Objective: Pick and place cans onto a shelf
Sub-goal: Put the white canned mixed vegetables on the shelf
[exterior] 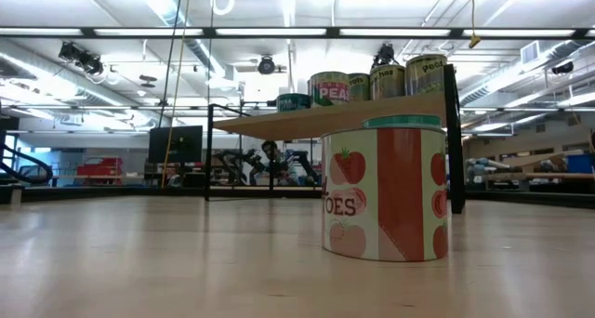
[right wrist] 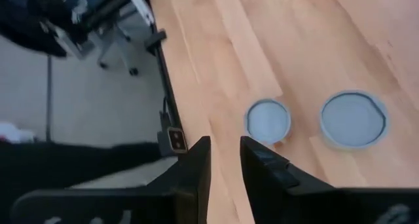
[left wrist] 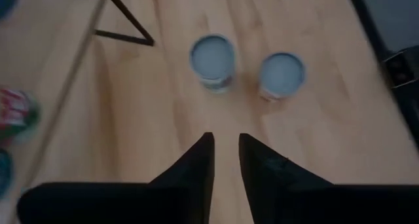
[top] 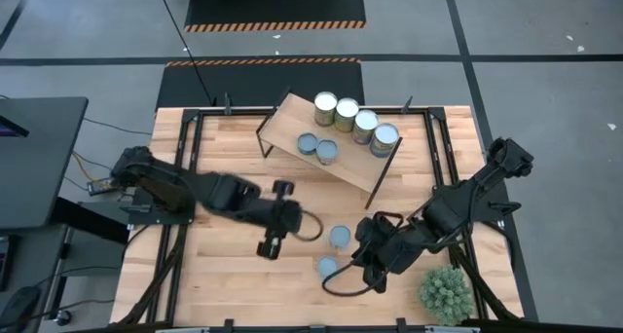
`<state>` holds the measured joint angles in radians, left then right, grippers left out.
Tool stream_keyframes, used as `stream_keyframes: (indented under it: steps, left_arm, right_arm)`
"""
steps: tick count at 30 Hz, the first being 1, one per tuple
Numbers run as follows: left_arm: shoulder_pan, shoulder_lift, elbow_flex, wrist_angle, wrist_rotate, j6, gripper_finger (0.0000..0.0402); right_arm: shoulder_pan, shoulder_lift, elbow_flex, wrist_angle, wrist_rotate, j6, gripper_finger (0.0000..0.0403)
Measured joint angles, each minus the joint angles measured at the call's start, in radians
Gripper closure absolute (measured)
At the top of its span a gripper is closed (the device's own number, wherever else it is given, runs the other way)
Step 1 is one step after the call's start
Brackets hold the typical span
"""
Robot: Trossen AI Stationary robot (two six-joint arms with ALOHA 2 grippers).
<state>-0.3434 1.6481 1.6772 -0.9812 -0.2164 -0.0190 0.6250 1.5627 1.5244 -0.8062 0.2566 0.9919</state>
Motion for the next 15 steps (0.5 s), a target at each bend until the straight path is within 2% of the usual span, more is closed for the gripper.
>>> stream_keyframes:
  steps: [9, 15]
  left_arm:
    - [-0.125, -0.169, -0.199, 0.071, -0.162, -0.238, 0.0355]
    - [-0.167, -0.291, -0.292, 0.115, -0.270, -0.262, 0.0359]
  right_arm:
    - [-0.075, 0.143, 0.210, -0.115, -0.130, -0.160, 0.0330]
    - [-0.132, 0.260, 0.339, -0.123, -0.198, -0.227, 0.0335]
